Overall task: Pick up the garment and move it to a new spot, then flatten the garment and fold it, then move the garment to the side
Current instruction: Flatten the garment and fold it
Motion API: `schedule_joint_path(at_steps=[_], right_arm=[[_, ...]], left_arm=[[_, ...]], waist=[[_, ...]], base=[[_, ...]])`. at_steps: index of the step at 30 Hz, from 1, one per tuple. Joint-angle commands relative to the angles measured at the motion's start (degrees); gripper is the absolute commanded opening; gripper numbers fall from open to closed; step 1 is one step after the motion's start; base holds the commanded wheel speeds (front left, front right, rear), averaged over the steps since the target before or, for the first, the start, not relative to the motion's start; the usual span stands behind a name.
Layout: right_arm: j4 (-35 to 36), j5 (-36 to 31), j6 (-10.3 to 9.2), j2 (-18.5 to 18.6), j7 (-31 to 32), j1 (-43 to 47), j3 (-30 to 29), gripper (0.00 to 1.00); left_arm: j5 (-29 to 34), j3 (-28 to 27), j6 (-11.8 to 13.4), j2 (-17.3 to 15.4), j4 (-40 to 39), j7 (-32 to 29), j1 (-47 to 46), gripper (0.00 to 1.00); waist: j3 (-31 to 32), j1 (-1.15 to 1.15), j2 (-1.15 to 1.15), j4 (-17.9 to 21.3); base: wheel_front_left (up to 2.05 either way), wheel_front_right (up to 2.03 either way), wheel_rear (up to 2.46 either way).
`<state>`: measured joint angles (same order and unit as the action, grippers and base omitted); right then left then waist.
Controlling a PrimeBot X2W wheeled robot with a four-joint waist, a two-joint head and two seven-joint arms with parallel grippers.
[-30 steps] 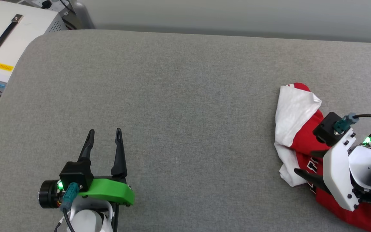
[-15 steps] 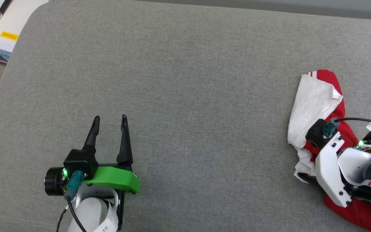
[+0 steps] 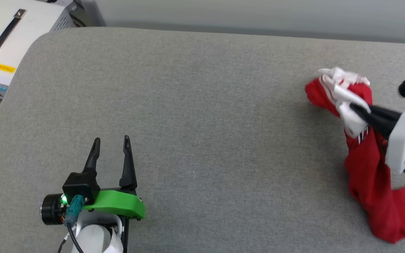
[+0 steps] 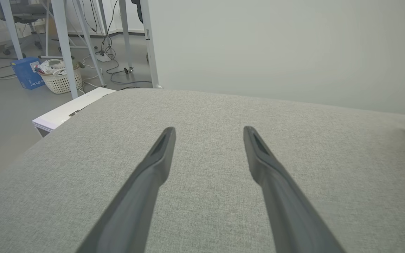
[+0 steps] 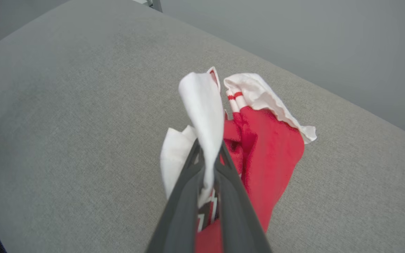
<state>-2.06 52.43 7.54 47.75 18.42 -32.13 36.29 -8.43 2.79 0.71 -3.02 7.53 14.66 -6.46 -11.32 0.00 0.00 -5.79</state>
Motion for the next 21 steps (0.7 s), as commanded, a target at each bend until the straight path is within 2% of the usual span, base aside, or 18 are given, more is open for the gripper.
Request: schedule_joint_path(at_steps=[1,7,11,16,21], right_arm=[[1.1,0.7,-0.05,0.2,-1.0,0.5,-1.8,0.00],[3.7,0.0,-0.05,-0.3,-2.1,2.1,-8.3,0.00],[4.4,-2.5,-0.05,-3.7,-1.3,0.8,-7.9,0.00],[2.5,-6.0,-0.05,-11.6,-0.5,-4.0,-1.3,0.00],[-5.5,-7.9,-0.05,-20.1,-0.1,-7.4,9.6,0.00]], left_arm=[[0.7,-0.2,-0.2,0.1,-0.2,0.3,0.5,1.00],[0.5,0.1,-0.3,0.1,-0.6,0.3,0.5,1.00],[0.1,0.4,-0.2,0.1,-0.7,0.3,-0.2,1.00],[-0.6,0.6,0.2,0.1,-0.6,0.3,-1.5,1.00],[-1.2,1.0,0.5,0.1,-0.2,0.3,-2.1,1.00]], waist=[[1.4,0.00,0.00,1.3],[0.7,0.00,0.00,0.7],[-0.8,0.00,0.00,-0.4],[-2.7,0.00,0.00,-1.8],[-3.7,0.00,0.00,-2.6]], base=[[0.00,0.00,0.00],[0.00,0.00,0.00],[0.00,0.00,0.00],[0.00,0.00,0.00],[0.00,0.00,0.00]])
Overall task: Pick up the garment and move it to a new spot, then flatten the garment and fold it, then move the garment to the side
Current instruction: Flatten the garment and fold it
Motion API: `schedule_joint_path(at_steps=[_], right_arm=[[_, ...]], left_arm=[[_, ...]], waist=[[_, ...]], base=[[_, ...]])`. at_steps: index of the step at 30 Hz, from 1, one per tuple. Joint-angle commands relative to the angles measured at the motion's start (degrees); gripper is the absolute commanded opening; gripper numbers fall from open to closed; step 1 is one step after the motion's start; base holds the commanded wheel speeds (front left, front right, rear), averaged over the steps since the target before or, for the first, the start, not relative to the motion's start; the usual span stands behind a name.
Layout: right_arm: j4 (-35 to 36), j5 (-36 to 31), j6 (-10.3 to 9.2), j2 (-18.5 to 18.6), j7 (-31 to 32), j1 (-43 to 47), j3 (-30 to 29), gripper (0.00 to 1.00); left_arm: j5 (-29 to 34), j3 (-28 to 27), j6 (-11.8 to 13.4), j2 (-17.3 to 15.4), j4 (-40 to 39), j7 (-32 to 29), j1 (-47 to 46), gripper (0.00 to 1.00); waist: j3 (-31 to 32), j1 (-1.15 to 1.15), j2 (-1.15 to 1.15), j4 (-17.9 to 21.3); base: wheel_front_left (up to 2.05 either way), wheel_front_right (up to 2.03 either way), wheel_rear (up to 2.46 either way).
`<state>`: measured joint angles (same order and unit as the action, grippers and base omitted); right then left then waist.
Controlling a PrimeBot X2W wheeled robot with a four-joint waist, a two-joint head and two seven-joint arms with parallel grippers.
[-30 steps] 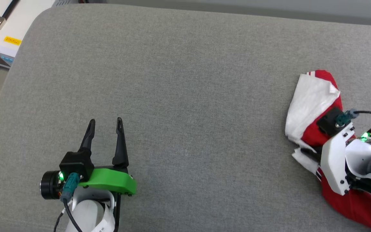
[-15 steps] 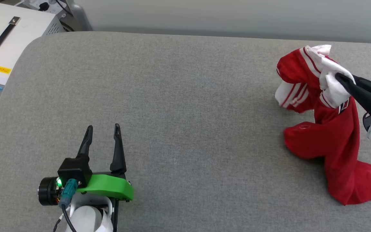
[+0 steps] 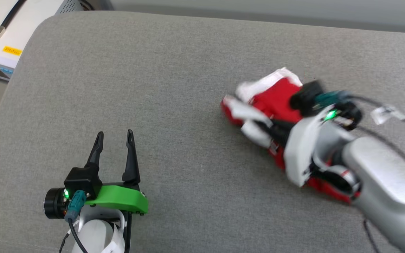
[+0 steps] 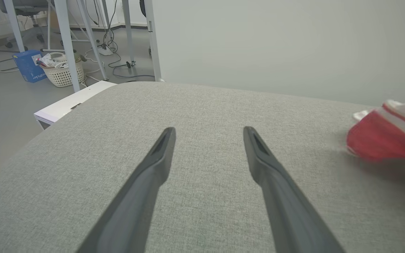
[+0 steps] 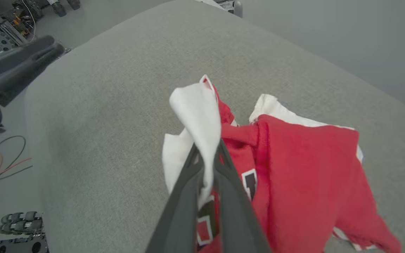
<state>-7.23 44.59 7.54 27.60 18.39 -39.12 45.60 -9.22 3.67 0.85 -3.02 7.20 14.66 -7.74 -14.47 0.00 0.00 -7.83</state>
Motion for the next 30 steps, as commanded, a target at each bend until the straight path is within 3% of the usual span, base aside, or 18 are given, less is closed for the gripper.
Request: schedule_joint_path(at_steps=[1,5,9,10,11,16,21,26,30], right_arm=[[-2.6,0.2,-0.05,-1.5,0.3,-0.7,2.9,0.00],[-9.7,2.2,-0.05,-5.0,0.8,-0.6,11.8,0.00],[-13.5,4.4,-0.05,-5.6,-2.0,-0.9,16.8,0.02],[-13.8,4.5,-0.05,-5.5,-3.5,-1.2,17.4,0.31],[-13.9,4.8,-0.05,-5.4,-5.6,-1.5,17.6,1.00],[-11.2,5.4,-0.05,-3.2,-15.8,-1.1,16.6,1.00],[-5.5,6.9,-0.05,1.5,-23.1,2.0,9.9,1.00],[-3.6,3.9,-0.05,6.4,-25.9,2.4,-1.3,1.00],[-4.4,1.6,-0.05,8.0,-23.9,0.4,-9.0,1.00]], left_arm=[[-0.5,0.1,0.5,0.1,0.3,0.3,-0.9,1.00],[-0.7,0.2,0.7,0.1,0.7,0.3,-1.0,1.00],[-0.6,-0.2,0.9,0.1,1.0,0.3,-0.7,1.00],[-0.5,-0.4,0.9,0.1,1.0,0.3,-0.5,1.00],[-0.3,-0.7,0.8,0.1,1.1,0.3,-0.4,1.00],[0.5,-1.9,0.2,0.1,0.8,0.3,0.0,1.00],[1.0,-2.6,0.1,0.1,-0.2,0.3,1.0,1.00],[1.4,-2.6,0.1,0.1,-1.6,0.3,1.7,1.00],[1.4,-2.1,0.1,0.1,-2.4,0.3,1.5,1.00]], waist=[[-0.7,0.00,0.00,-0.7],[-0.8,0.00,0.00,-1.1],[-0.2,0.00,0.00,-0.7],[0.1,0.00,0.00,-0.4],[0.5,0.00,0.00,-0.1],[2.7,0.00,0.00,1.1],[4.8,0.00,0.00,2.2],[5.0,0.00,0.00,2.5],[4.1,0.00,0.00,1.8]], base=[[0.00,0.00,0.00],[0.00,0.00,0.00],[0.00,0.00,0.00],[0.00,0.00,0.00],[0.00,0.00,0.00],[0.00,0.00,0.00],[0.00,0.00,0.00],[0.00,0.00,0.00],[0.00,0.00,0.00]])
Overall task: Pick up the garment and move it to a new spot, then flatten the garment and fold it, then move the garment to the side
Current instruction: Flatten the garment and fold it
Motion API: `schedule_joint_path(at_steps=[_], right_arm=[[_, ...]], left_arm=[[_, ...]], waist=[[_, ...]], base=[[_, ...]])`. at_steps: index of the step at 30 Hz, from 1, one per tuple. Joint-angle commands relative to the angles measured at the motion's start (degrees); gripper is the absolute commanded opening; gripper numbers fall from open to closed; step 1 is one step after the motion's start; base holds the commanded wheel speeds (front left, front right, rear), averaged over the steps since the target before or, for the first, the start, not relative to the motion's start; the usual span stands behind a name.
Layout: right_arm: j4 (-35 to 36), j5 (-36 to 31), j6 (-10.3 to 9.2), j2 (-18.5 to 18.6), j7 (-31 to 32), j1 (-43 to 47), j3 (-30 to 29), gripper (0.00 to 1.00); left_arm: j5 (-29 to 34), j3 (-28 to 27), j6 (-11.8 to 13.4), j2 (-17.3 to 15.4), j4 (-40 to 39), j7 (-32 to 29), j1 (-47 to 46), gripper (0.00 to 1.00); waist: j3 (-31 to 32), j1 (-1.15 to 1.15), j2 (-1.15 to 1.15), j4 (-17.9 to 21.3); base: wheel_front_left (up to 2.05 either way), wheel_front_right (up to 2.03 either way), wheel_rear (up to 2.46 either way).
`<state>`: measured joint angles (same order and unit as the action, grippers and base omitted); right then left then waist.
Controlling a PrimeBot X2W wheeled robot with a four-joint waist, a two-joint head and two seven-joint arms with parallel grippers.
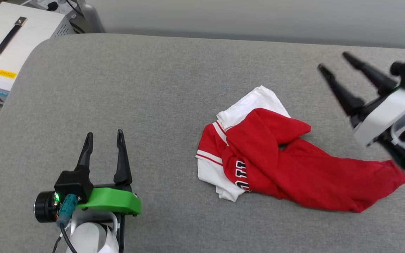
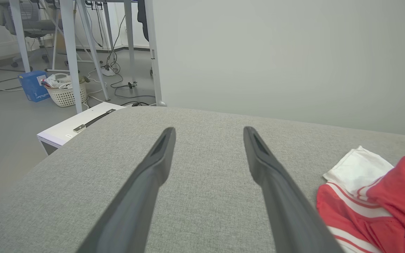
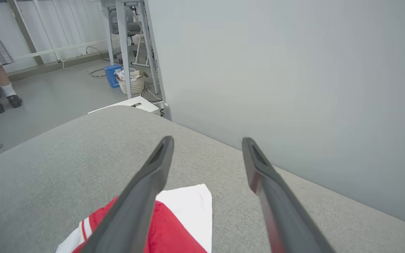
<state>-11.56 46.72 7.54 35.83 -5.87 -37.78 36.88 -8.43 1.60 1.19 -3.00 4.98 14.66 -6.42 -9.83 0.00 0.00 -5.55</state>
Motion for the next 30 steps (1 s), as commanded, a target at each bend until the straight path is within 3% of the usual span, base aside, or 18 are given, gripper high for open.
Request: schedule_joint_path(at_steps=[1,7,12,16,20,24,30], right_arm=[[-0.4,-0.9,-0.05,0.0,1.4,-1.6,-1.4,1.00],[-2.3,-0.9,-0.05,2.5,15.6,-8.0,-2.0,1.00],[-3.0,4.0,-0.05,5.6,37.0,-15.8,5.2,1.00],[-5.1,6.0,-0.05,5.4,48.7,-21.6,9.0,1.00],[-8.4,5.1,-0.05,3.3,53.5,-25.5,12.8,1.00],[-13.5,4.8,-0.05,-0.2,52.6,-26.2,15.4,1.00],[-19.4,4.2,-0.05,-2.0,51.3,-23.4,22.0,1.00]], left_arm=[[0.6,0.1,-0.2,0.1,-0.3,0.3,0.1,1.00],[0.2,1.2,-0.1,0.1,-1.1,0.3,-1.3,1.00],[-0.4,2.5,0.2,0.1,-1.7,0.3,-3.5,1.00],[-1.3,3.7,0.8,0.1,-2.2,0.3,-5.2,1.00],[-2.3,5.1,1.5,0.1,-2.6,0.3,-6.6,1.00],[-3.2,6.2,2.2,0.1,-2.7,0.3,-7.6,1.00],[-3.8,6.7,2.8,0.1,-2.3,0.3,-8.3,1.00]], waist=[[-0.8,0.00,0.00,-0.7],[-3.9,0.00,0.00,-2.5],[-7.8,0.00,0.00,-4.6],[-10.8,0.00,0.00,-6.2],[-13.4,0.00,0.00,-7.7],[-15.3,0.00,0.00,-9.0],[-16.4,0.00,0.00,-9.6]], base=[[0.00,0.00,0.00],[0.00,0.00,0.00],[0.00,0.00,0.00],[0.00,0.00,0.00],[0.00,0.00,0.00],[0.00,0.00,0.00],[0.00,0.00,0.00]])
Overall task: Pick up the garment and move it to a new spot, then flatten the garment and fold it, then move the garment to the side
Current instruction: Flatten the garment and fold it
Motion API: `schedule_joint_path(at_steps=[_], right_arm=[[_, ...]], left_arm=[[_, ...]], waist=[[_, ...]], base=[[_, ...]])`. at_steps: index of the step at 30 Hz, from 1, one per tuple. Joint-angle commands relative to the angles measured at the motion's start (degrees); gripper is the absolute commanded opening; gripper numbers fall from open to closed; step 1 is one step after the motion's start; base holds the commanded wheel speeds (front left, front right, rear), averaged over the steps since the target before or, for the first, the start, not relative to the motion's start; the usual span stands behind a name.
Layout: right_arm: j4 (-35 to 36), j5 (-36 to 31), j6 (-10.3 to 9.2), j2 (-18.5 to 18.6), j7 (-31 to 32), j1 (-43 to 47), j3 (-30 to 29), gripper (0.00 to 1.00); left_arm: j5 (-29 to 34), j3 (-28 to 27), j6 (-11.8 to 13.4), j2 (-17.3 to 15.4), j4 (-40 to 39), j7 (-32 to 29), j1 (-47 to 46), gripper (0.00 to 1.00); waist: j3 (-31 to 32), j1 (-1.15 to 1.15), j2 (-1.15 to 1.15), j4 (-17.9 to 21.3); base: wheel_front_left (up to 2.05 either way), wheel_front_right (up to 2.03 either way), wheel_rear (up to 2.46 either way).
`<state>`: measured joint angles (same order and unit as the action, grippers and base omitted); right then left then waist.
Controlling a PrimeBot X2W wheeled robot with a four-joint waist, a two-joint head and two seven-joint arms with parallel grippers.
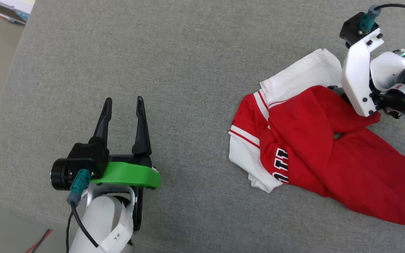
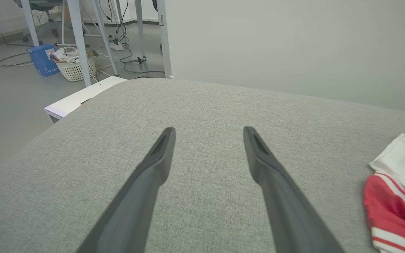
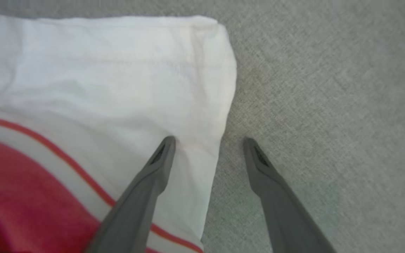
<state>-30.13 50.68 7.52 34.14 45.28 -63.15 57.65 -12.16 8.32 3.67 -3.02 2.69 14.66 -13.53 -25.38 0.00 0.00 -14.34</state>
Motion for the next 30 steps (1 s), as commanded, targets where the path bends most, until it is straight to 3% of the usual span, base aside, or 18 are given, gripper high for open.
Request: schedule_joint_path(at_steps=[1,3,4,5,10,14,24,30], right_arm=[[-1.1,0.4,-0.03,-0.2,0.0,2.3,2.1,1.00],[-1.2,1.2,-0.03,-0.1,-1.3,2.6,3.4,0.98],[-0.9,1.7,-0.03,0.0,-3.3,2.4,3.6,0.18],[-0.5,1.8,-0.03,0.2,-5.5,1.9,3.9,0.00],[2.8,3.1,-0.03,1.5,-17.7,-0.6,3.6,0.00],[7.2,4.3,-0.03,4.8,-25.9,-1.6,3.4,0.00],[16.8,9.8,-0.03,20.3,-37.4,5.8,-2.0,0.00],[14.0,13.6,-0.03,26.7,-41.4,16.3,-5.2,0.00]], left_arm=[[-0.1,-0.1,0.4,0.1,0.1,0.3,-1.2,1.00],[0.0,-0.3,0.5,0.1,0.4,0.3,-1.1,1.00],[0.1,-0.5,0.5,0.1,0.5,0.3,-1.0,1.00],[0.3,-0.7,0.5,0.1,0.6,0.3,-0.9,1.00],[1.4,-1.8,0.0,0.1,1.3,0.3,0.1,1.00],[2.4,-3.2,-0.5,0.1,1.7,0.3,1.8,1.00],[3.8,-5.7,-1.7,0.1,1.7,0.3,5.5,1.00],[4.4,-6.5,-2.2,0.1,1.8,0.3,6.2,1.00]], waist=[[-0.8,0.00,0.00,-0.8],[-0.3,0.00,0.00,-0.5],[0.1,0.00,0.00,-0.2],[0.6,0.00,0.00,0.1],[4.0,0.00,0.00,2.0],[7.3,0.00,0.00,4.1],[11.6,0.00,0.00,8.5],[11.0,0.00,0.00,10.8]], base=[[0.00,0.00,0.00],[0.00,0.00,0.00],[0.00,0.00,0.00],[0.00,0.00,0.00],[0.00,0.00,0.00],[0.00,0.00,0.00],[0.00,0.00,0.00],[0.00,0.00,0.00]])
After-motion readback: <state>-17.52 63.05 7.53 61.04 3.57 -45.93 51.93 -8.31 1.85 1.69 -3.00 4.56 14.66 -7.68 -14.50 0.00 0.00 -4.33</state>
